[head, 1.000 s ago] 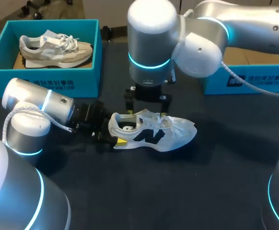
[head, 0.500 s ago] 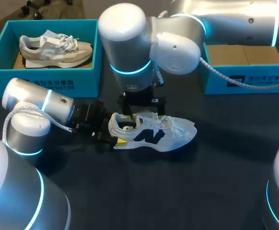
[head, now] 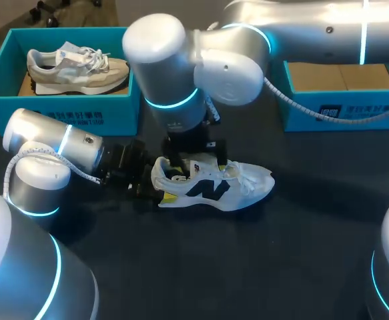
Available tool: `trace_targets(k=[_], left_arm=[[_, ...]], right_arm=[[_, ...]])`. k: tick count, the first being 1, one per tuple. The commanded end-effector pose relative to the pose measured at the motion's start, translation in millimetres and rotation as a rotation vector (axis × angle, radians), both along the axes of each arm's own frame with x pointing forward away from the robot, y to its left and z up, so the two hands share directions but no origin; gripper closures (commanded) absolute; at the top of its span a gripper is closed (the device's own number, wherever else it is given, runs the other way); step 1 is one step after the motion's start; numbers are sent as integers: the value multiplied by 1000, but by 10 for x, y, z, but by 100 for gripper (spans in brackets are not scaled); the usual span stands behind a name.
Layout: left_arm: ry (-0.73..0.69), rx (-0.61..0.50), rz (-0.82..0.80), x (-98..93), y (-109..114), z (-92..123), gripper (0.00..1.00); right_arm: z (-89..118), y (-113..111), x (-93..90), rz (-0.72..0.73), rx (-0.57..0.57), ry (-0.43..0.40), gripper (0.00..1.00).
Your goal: Take the shoe out of the shoebox, open the shoe tongue, remove and reinsert the insole, then place the shoe into the shoebox
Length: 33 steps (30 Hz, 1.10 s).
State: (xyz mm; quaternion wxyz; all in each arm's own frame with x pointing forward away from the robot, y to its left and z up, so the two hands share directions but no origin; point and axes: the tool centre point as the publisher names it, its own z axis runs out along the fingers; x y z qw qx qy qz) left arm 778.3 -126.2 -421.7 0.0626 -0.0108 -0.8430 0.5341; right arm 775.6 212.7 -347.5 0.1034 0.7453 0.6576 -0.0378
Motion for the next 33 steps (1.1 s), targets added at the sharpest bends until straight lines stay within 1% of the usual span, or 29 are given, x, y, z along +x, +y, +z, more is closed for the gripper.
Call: trace_targets(k=[1, 10, 11, 13, 19, 33], left_arm=[[0, 4, 2, 8, -21, -46, 100], [0, 4, 2, 8, -21, -46, 100], [0, 4, 2, 8, -21, -46, 100], [0, 4, 2, 8, -21, -46, 100], [0, 4, 2, 8, -21, -46, 100], [0, 4, 2, 8, -21, -46, 100]], right_arm=[[-53, 80, -29, -24, -21, -18, 0], [-151, 96, -39, -26, -77, 3, 0], [-171, 93, -44, -30, -80, -2, 0], [-198, 97, -49, -40, -126, -1, 0], [-264, 74, -40, -63, -171, -16, 0], [-170, -107, -47, -106, -251, -24, 0]])
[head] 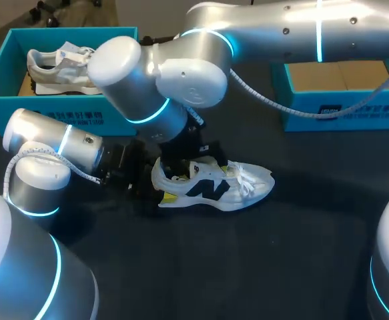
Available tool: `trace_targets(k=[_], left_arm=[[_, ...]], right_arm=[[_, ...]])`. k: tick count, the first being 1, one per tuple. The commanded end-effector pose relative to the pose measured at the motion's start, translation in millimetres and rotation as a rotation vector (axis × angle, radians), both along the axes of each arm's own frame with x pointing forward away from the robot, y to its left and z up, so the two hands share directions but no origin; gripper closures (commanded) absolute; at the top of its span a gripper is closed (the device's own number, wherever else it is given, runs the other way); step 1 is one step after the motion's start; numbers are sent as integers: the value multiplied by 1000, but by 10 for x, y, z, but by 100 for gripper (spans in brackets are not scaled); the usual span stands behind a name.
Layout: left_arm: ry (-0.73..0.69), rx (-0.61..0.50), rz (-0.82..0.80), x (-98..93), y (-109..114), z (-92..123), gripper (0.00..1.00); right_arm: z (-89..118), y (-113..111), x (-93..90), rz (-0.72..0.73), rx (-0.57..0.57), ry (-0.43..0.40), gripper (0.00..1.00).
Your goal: Take the shoe out of the shoebox, open the shoe tongue, remove and reinsert the insole, then place the shoe into the shoebox
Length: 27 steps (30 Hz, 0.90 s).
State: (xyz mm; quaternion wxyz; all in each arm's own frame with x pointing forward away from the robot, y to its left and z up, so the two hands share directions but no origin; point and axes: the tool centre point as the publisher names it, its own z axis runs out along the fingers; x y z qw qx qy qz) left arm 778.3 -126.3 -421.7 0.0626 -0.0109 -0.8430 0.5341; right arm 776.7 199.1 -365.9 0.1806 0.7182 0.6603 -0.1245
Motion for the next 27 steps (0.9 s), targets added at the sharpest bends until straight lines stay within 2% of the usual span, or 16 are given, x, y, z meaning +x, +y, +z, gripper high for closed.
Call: trace_targets(k=[1, 11, 24, 27], left_arm=[[0, 4, 2, 8, -20, -46, 100], [0, 4, 2, 8, -20, -46, 100], [0, 4, 2, 8, -20, -46, 100], [0, 4, 2, 8, -20, -46, 100]], right_arm=[[18, 20, -59, -127, -22, -71, 0], [11, -152, -28, -143, -66, -54, 0], [170, -402, -58, -179, -85, -63, 0], [197, -426, -55, -185, -79, -70, 9]])
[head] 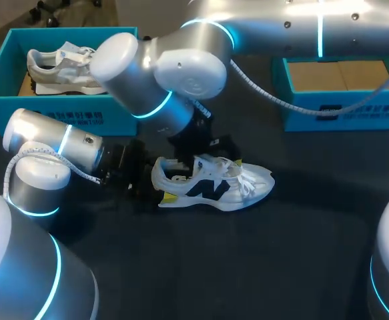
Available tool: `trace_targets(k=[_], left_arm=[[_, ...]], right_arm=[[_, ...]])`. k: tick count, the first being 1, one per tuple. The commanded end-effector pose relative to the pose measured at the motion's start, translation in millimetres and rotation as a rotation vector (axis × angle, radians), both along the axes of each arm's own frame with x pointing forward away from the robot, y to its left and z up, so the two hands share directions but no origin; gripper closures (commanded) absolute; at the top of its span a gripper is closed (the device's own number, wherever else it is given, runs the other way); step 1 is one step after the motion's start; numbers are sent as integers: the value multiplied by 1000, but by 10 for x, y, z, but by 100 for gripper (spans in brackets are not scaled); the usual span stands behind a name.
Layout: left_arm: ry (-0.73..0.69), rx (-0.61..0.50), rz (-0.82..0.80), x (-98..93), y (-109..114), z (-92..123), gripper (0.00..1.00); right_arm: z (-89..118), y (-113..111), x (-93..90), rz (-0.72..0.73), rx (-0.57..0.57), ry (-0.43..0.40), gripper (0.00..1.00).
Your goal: Take the shoe out of the shoebox, open the shoe tongue, remove and reinsert the insole, then place the shoe into the shoebox
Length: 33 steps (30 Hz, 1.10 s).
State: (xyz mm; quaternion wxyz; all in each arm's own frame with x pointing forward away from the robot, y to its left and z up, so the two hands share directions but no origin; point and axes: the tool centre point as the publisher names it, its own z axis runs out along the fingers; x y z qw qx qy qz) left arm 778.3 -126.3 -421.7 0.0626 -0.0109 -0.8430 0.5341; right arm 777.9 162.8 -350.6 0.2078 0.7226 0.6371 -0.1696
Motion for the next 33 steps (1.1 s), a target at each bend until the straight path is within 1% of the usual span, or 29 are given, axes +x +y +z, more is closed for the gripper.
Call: trace_targets(k=[1, 3, 6, 7, 12, 14, 16, 19, 22, 24, 29, 30, 31, 33], left_arm=[[0, 4, 2, 8, -20, -46, 100], [0, 4, 2, 8, -20, -46, 100], [0, 4, 2, 8, -20, -46, 100], [0, 4, 2, 8, -20, -46, 100], [0, 4, 2, 8, -20, -46, 100], [0, 4, 2, 8, -20, -46, 100], [0, 4, 2, 8, -20, -46, 100], [0, 4, 2, 8, -20, -46, 100], [0, 4, 2, 8, -20, -46, 100], [0, 4, 2, 8, -20, -46, 100], [0, 4, 2, 8, -20, -46, 100], [0, 4, 2, 8, -20, -46, 100], [0, 4, 2, 8, -20, -46, 100], [0, 4, 2, 8, -20, -46, 100]], right_arm=[[55, -67, -66, -134, 24, -97, 15], [76, -81, -68, -142, 42, -101, 27], [106, -96, -71, -150, 51, -96, 36], [131, -102, -68, -155, 66, -91, 51], [205, -92, -58, -163, 108, -82, 58], [215, -102, -54, -163, 148, -76, 58], [230, -109, -45, -166, 155, -66, 58], [231, -117, -35, -166, 157, -58, 62], [229, -140, -36, -174, 174, -55, 68], [217, -160, -41, -180, 182, -55, 68], [184, -226, -56, -194, 199, -54, 73], [175, -256, -64, -203, 203, -55, 76], [166, -273, -68, -208, 208, -54, 84], [154, -298, -77, -217, 212, -54, 85]])
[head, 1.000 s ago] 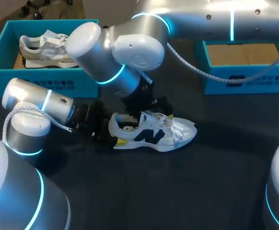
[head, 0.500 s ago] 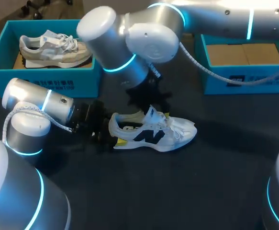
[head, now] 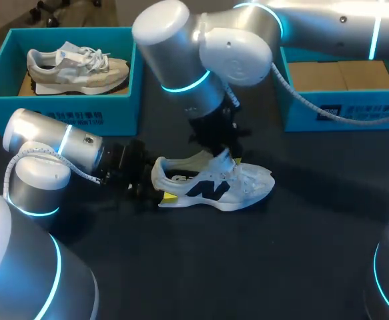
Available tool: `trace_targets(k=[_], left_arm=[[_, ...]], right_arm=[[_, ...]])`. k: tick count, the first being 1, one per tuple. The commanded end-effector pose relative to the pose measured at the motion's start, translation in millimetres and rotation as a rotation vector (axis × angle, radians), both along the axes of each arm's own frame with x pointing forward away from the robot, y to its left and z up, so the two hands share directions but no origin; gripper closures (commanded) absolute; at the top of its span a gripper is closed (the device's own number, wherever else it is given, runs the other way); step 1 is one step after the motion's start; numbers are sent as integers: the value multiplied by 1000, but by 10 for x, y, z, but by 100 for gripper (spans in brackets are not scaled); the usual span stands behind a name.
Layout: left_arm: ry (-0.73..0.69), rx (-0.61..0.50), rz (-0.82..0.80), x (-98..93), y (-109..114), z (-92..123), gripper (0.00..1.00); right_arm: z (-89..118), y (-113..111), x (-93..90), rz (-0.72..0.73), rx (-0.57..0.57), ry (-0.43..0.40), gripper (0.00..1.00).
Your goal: Take the shoe out of the shoebox, open the shoe tongue, remove and reinsert the insole, then place the shoe into the shoebox
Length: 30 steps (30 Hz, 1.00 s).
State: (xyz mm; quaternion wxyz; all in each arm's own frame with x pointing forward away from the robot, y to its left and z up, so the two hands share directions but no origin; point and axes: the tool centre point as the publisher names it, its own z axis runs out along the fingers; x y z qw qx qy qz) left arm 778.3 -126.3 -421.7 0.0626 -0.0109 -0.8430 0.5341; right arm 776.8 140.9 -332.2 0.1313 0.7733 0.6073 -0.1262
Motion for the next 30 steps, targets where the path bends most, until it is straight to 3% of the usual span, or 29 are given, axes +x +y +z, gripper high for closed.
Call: trace_targets(k=[1, 8, 11, 12, 30], left_arm=[[0, 4, 2, 8, -20, -46, 100], [0, 4, 2, 8, -20, -46, 100], [0, 4, 2, 8, -20, -46, 100], [0, 4, 2, 8, -20, -46, 100], [0, 4, 2, 8, -20, -46, 100]], right_arm=[[-32, -85, -68, -109, 31, -51, 83], [-86, -135, -96, -137, 40, -41, 86], [-119, -164, -100, -148, 48, -40, 92], [-130, -177, -102, -155, 49, -41, 100], [-259, -457, -119, -206, 36, -37, 100]])
